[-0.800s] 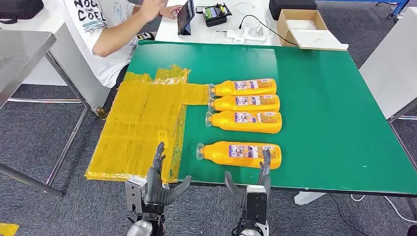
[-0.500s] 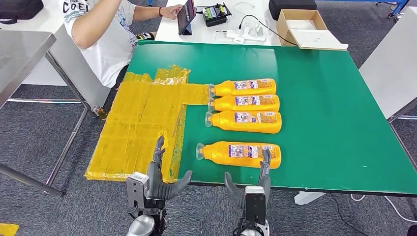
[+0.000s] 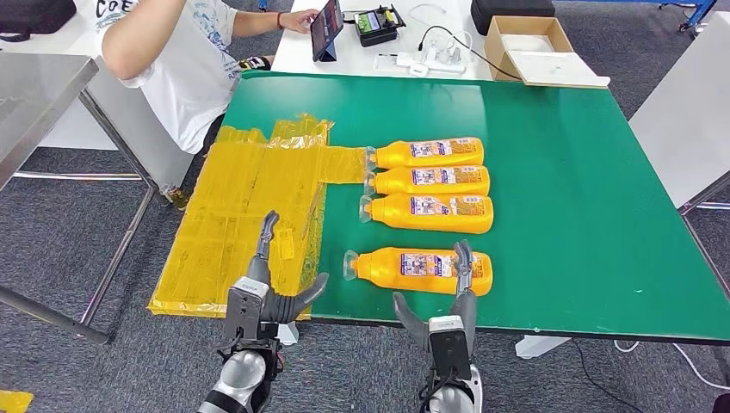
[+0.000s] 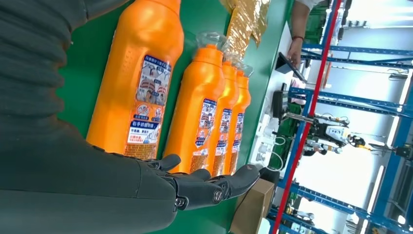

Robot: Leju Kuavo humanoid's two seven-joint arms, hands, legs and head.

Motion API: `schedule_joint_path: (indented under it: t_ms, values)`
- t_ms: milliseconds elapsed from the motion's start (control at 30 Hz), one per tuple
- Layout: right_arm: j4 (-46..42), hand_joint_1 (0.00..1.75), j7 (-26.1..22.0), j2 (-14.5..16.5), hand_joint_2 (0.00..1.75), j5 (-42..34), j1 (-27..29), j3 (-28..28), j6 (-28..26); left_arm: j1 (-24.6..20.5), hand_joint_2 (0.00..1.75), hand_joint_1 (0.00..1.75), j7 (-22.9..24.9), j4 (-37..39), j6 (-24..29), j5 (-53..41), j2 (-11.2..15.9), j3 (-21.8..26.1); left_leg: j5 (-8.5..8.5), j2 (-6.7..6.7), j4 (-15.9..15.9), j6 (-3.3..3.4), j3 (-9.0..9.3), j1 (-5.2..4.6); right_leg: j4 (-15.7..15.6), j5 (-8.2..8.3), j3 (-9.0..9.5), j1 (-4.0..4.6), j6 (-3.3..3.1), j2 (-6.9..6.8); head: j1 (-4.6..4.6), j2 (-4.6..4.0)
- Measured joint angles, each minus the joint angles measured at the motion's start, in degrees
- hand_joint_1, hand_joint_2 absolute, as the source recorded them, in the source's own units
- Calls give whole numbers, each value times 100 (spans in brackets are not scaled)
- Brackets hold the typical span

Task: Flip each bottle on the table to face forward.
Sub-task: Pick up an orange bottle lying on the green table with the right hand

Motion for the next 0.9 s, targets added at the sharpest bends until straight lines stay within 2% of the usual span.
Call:
schedule_joint_path:
  t_ms: [167,333,467,600,900]
  values:
    - [-2,0,166,-34,175,430,-85,-92,24,-29,175,0,380,18,-119,-531,140,111,1,0,0,0,0,0,0,0,0,0,0,0,-1,0]
    - [20,0,490,-177,175,835,-440,-166,106,-33,175,0,343,183,-965,-194,247,337,3,1,0,1,0,0,0,1,1,-1,1,0,1,0]
    - [139,0,961,-374,175,1158,-922,-200,622,-51,175,0,289,292,-1412,96,293,485,4,1,0,2,0,-1,0,4,2,-1,2,1,0,0]
    - [258,0,1313,-557,175,1512,-1353,-142,927,-91,175,0,270,388,-1507,142,345,596,5,-1,1,2,0,0,1,4,1,0,3,0,-1,0]
    - [397,0,1436,-697,175,1654,-1596,-63,975,-112,175,0,257,476,-1548,161,387,685,3,-1,1,3,-4,0,2,2,0,-1,2,0,1,0]
